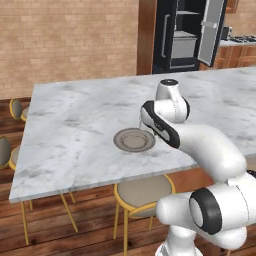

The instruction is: Retrieve the butter from the fridge and place it on a plate on the dining table. Then retrieve the butter knife by the fridge and place it near the plate.

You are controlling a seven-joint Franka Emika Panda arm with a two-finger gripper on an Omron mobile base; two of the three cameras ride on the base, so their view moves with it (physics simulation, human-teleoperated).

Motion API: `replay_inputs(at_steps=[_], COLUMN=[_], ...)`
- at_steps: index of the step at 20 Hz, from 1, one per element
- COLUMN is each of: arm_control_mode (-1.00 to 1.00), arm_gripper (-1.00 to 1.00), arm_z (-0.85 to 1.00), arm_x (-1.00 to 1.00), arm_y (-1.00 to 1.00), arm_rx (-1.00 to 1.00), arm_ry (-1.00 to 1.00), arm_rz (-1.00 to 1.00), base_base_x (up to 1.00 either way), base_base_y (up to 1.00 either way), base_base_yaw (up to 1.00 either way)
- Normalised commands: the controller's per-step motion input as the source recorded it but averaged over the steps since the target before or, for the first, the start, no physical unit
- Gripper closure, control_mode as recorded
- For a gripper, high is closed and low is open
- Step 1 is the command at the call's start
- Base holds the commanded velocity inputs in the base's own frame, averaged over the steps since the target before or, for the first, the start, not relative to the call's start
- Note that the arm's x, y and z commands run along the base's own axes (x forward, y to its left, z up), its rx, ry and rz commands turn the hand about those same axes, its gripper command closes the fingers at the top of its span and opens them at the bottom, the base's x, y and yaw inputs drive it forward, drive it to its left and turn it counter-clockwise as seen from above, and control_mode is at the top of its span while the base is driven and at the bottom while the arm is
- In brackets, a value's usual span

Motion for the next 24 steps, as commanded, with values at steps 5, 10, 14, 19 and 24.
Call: replay_inputs(at_steps=[5, 10, 14, 19, 24], arm_control_mode=[-1.0, -1.0, -1.0, -1.0, -1.0], arm_gripper=[1.0, 1.0, 1.0, 1.0, 1.0], arm_z=[-0.13, -0.3, -0.39, -0.45, -0.54], arm_x=[1.0, 0.89, 0.69, 0.6, 0.47], arm_y=[0.1, 0.0, 0.08, 0.31, 0.32], arm_rx=[0.0, 0.0, 0.02, 0.0, 0.0], arm_ry=[0.02, 0.0, 0.0, 0.0, 0.0], arm_rz=[-0.29, -0.27, -0.21, -0.18, -0.16], base_base_x=[0.0, 0.0, 0.0, 0.0, 0.0], base_base_y=[0.0, 0.0, 0.0, 0.0, 0.0], base_base_yaw=[0.0, 0.0, 0.0, 0.0, 0.0])
